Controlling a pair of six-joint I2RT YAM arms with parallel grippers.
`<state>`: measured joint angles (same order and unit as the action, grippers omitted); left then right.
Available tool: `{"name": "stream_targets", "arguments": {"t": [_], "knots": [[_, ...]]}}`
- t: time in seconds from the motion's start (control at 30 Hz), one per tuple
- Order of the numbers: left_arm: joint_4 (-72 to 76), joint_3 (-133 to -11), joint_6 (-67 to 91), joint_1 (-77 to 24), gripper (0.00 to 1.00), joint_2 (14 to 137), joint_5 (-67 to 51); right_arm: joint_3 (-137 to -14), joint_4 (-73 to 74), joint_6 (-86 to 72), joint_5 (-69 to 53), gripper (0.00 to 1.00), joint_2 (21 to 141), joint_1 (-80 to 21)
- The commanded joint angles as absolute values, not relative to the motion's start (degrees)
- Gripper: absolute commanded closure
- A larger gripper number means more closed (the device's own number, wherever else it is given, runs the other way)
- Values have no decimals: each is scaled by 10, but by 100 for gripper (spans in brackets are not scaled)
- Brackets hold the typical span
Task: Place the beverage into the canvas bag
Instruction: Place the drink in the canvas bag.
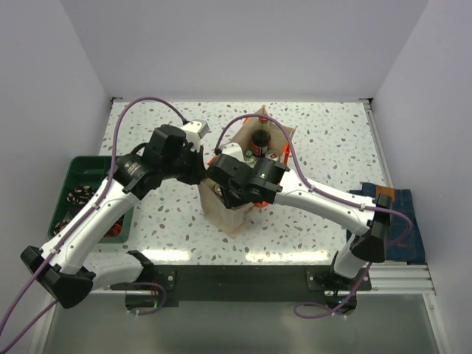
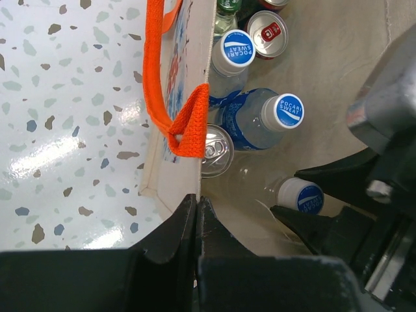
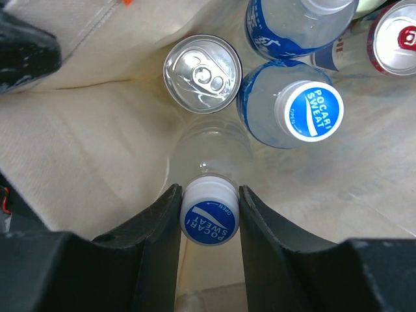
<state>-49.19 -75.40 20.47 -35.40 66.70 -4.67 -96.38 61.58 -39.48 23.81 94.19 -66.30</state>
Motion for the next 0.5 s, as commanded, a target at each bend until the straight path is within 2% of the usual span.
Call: {"name": "stream_targets", "arguments": {"t": [0.0,0.47], "knots": [[-444,-776,213,-355,100,610,-59,-967,602,-397,226,100,952,-658],[-439,-773,208,-354,100,608,-59,-951,609,-402,217,100,971,-652]]}}
